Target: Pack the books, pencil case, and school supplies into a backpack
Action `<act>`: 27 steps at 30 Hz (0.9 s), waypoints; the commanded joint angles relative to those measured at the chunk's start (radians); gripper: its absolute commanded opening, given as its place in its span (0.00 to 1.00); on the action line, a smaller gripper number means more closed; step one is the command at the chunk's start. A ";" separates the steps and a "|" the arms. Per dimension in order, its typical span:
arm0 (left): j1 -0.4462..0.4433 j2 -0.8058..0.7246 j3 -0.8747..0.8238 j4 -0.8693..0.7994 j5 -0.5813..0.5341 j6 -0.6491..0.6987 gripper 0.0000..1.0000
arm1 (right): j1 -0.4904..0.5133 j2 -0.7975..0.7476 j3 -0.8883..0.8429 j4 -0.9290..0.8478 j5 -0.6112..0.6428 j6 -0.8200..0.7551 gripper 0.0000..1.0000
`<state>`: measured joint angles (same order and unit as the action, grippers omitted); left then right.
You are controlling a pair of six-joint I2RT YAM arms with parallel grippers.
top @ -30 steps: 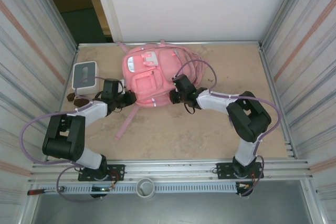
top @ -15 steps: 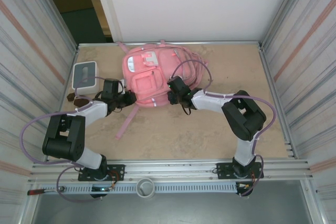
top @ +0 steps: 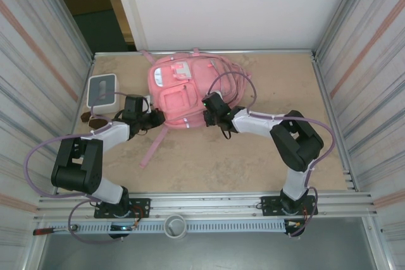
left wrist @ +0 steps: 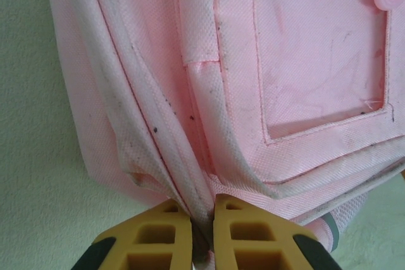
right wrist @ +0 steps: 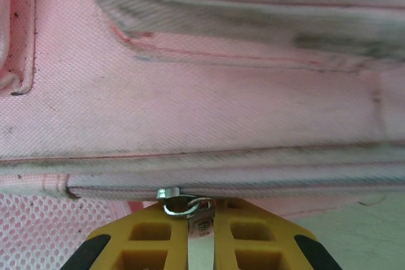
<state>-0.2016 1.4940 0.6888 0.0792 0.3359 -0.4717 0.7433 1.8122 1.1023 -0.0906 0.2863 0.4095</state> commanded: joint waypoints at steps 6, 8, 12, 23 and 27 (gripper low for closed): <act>0.087 -0.058 -0.047 -0.020 -0.021 0.034 0.01 | -0.098 -0.129 -0.098 -0.062 -0.042 0.000 0.00; 0.103 -0.074 -0.046 -0.032 -0.027 0.039 0.01 | -0.121 -0.140 -0.107 -0.063 -0.058 -0.001 0.00; 0.112 -0.099 -0.021 -0.074 -0.032 0.058 0.02 | -0.138 -0.150 -0.110 -0.034 -0.152 -0.007 0.00; 0.045 -0.333 -0.021 -0.197 -0.247 0.135 0.60 | -0.133 -0.214 -0.136 0.028 -0.303 0.004 0.00; -0.127 -0.423 -0.016 -0.182 -0.398 0.268 0.69 | -0.140 -0.239 -0.131 0.031 -0.340 0.009 0.00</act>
<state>-0.2390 1.1149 0.6662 -0.0845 0.0795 -0.3214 0.6064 1.6268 0.9737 -0.0757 0.0105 0.4103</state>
